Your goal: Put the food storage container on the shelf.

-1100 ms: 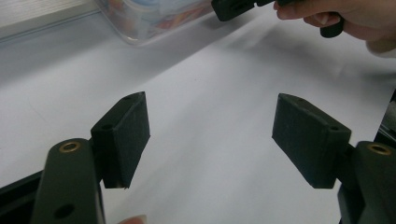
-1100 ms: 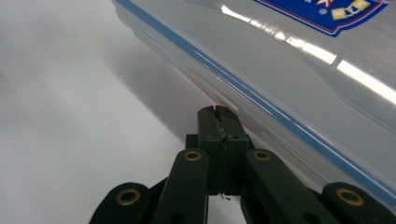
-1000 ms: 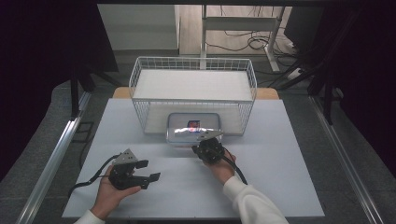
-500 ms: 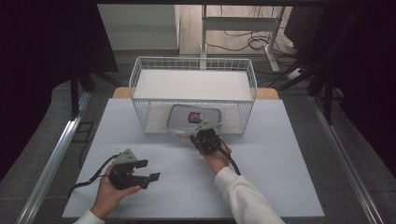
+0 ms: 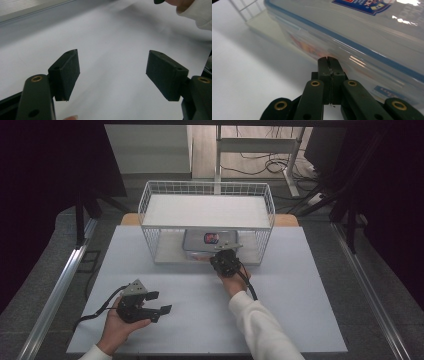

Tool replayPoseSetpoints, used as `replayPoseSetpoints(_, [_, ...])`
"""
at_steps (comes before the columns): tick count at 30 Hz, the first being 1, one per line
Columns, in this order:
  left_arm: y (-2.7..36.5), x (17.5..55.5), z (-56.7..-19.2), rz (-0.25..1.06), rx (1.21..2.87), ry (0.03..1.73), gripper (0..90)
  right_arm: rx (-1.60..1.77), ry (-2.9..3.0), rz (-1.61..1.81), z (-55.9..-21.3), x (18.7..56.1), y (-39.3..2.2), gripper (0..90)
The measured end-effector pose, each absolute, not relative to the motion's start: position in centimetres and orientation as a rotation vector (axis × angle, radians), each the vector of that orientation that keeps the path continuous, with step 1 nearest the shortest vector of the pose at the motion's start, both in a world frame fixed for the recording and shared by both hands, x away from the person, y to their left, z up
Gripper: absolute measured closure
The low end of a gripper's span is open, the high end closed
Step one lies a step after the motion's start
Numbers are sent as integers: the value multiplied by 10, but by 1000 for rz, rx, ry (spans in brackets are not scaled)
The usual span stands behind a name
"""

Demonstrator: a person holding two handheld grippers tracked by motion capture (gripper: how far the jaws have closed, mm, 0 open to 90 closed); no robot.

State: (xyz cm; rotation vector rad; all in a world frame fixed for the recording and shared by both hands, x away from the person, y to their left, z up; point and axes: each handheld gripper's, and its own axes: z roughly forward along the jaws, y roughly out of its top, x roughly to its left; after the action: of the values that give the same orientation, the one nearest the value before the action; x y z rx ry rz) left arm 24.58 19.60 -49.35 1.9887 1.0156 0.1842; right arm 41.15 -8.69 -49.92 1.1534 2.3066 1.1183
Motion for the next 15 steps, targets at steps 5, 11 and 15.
replayPoseSetpoints(5, [196,246,-493,186,1987,1016,266,1183,2279,1099,-496,421,-89,890])
replayPoseSetpoints(11, [197,246,-493,183,1987,1016,265,1220,2261,1111,-496,427,-92,889])
replayPoseSetpoints(15, [196,248,-492,167,1970,1018,265,1239,2262,1127,-496,425,-94,889])
